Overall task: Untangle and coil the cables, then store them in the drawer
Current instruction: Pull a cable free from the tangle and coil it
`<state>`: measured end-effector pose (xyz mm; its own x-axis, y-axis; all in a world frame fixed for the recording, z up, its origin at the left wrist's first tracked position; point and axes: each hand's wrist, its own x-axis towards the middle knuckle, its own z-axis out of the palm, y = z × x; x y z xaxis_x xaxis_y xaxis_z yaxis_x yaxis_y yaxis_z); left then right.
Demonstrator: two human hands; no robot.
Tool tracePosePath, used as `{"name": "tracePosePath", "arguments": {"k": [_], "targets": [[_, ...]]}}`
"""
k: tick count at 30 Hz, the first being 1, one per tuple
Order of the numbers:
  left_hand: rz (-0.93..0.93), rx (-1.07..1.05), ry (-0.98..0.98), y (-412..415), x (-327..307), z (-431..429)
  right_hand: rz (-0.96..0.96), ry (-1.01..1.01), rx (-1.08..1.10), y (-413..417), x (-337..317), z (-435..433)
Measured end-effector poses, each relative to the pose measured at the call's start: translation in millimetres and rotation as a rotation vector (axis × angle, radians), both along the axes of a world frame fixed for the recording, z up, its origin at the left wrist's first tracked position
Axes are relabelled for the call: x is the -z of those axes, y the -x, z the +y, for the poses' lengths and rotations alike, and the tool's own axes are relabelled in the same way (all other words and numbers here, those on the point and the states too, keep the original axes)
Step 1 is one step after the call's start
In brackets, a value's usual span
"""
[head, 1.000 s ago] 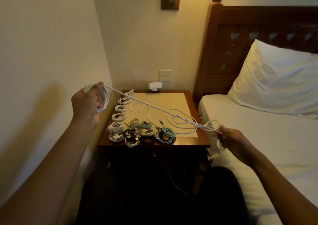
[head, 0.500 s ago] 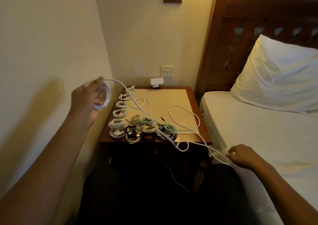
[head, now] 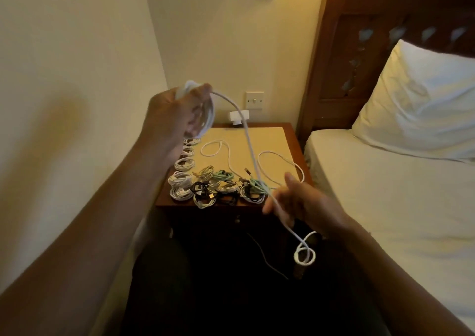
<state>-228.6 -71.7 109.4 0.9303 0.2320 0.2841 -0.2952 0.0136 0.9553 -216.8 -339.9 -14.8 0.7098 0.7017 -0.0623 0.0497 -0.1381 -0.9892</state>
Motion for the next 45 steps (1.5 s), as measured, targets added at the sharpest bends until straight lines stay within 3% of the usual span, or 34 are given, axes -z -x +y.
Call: {"name": "tracePosePath", "arguments": {"k": [4, 7, 10, 12, 18, 21, 24, 27, 31, 34, 37, 39, 41, 42, 45], "targets": [[-0.027, -0.216, 0.161, -13.7, 7.5, 27.4, -0.179, 0.505, -0.125, 2.6, 49.8, -18.8], [-0.077, -0.304, 0.409, -27.6, 14.1, 67.1, -0.249, 0.584, 0.018, -1.5, 78.1, -42.1], [0.045, -0.428, 0.401, -30.3, 41.5, 92.6, -0.275, 0.519, 0.266, -3.9, 69.3, -47.3], [0.154, -0.361, 0.444, -27.2, 67.1, 86.4, -0.321, 0.556, 0.293, -3.5, 47.3, -37.5], [0.309, 0.136, 0.536, -8.8, 98.4, 37.8, -0.34, 0.984, -0.265, 24.5, -17.9, 4.3], [0.276, 0.284, 0.457, 5.2, 89.1, 11.4, -0.483, 1.071, -0.249, 35.3, -37.6, 15.0], [0.261, 0.343, 0.282, 24.5, 70.0, -13.9, -0.558, 0.819, 0.075, 30.0, -62.1, 17.6], [0.272, 0.363, 0.166, 38.0, 53.5, -33.9, -0.565, 0.394, 0.169, 23.5, -64.8, 35.7], [0.303, 0.399, 0.468, 38.4, 33.0, -35.2, -0.485, 0.14, 0.289, 25.0, -20.4, 59.8], [0.247, 0.333, 0.659, 29.7, 29.9, -30.6, -0.5, 0.305, 0.233, 35.9, 7.8, 72.3], [0.134, 0.242, 0.474, 23.1, 41.8, -29.2, -0.535, 0.652, -0.06, 58.6, 2.1, 85.7], [0.094, 0.092, 0.063, 24.3, 52.4, -30.5, -0.587, 0.689, -0.193, 73.2, -18.9, 91.1], [0.132, 0.016, -0.314, 26.6, 64.3, -30.9, -0.705, 0.671, -0.16, 77.8, -52.3, 89.2], [0.192, 0.027, -0.4, 27.9, 69.6, -29.5, -0.796, 0.654, -0.113, 75.1, -68.6, 84.9], [0.319, 0.277, -0.388, 36.1, 76.7, -19.0, -0.817, 0.51, 0.092, 41.9, -93.2, 61.3]]}}
